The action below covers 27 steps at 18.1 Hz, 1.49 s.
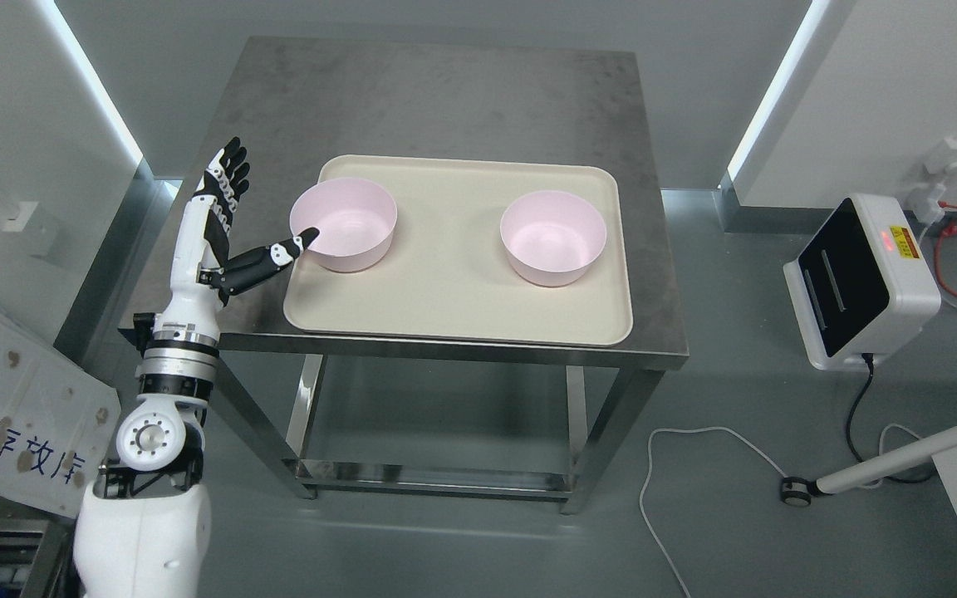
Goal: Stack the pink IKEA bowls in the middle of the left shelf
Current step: 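Raise the left hand and reach over the pink bowl nearer the robot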
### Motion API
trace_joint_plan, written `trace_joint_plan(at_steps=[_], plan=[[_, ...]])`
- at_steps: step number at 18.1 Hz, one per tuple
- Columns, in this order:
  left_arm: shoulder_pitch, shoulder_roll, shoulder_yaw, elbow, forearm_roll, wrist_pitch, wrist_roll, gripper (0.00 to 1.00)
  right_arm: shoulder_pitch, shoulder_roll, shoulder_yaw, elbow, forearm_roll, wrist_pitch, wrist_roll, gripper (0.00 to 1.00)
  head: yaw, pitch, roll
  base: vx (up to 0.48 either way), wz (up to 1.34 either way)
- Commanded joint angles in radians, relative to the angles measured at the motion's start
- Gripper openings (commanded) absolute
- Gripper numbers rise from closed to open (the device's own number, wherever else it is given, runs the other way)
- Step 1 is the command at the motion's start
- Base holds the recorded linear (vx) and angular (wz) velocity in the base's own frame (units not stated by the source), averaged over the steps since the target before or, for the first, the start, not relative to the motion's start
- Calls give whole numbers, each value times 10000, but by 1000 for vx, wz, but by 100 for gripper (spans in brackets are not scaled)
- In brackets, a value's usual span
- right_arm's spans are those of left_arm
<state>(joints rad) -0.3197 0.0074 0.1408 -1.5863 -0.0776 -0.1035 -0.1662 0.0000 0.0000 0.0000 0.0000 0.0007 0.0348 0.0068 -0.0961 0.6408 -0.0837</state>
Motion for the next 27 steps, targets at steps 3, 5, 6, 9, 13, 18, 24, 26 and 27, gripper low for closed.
trace_joint_plan(at_steps=[3, 5, 6, 9, 13, 18, 24, 26, 27], plan=[[-2293, 2973, -1264, 2682, -1137, -69, -2674, 100, 291, -175, -108, -337, -7, -10, -7, 100, 0, 0, 0, 0, 0], [-2707, 3606, -2034, 3190, -1646, -237, -3169, 100, 291, -175, -107, -337, -7, -10, -7, 100, 0, 0, 0, 0, 0], [-2830, 3668, -2128, 3314, -1784, -344, -3216, 100, 291, -175, -107, -337, -7, 5, -7, 100, 0, 0, 0, 0, 0], [-3625, 3730, -2266, 3788, -2167, -407, -3262, 100, 291, -175, -123, -337, -7, -10, -7, 100, 0, 0, 0, 0, 0], [-4517, 4036, -2695, 4372, -3072, -391, -5585, 97, 291, -175, -107, -337, -7, -10, -7, 100, 0, 0, 0, 0, 0], [-5115, 3869, -3662, 4955, -4024, -376, -6162, 96, 291, -175, -123, -337, -7, 5, -7, 100, 0, 0, 0, 0, 0], [-6143, 3163, -3846, 6089, -4790, -284, -6116, 90, 291, -175, -107, -337, -7, -10, -7, 100, 0, 0, 0, 0, 0], [-6206, 3132, -3969, 6183, -4853, -284, -6161, 84, 291, -175, -107, -337, -7, -10, -7, 100, 0, 0, 0, 0, 0], [-6206, 3132, -4076, 6199, -4853, -284, -6192, 80, 291, -175, -107, -337, -7, 5, -7, 100, 0, 0, 0, 0, 0]])
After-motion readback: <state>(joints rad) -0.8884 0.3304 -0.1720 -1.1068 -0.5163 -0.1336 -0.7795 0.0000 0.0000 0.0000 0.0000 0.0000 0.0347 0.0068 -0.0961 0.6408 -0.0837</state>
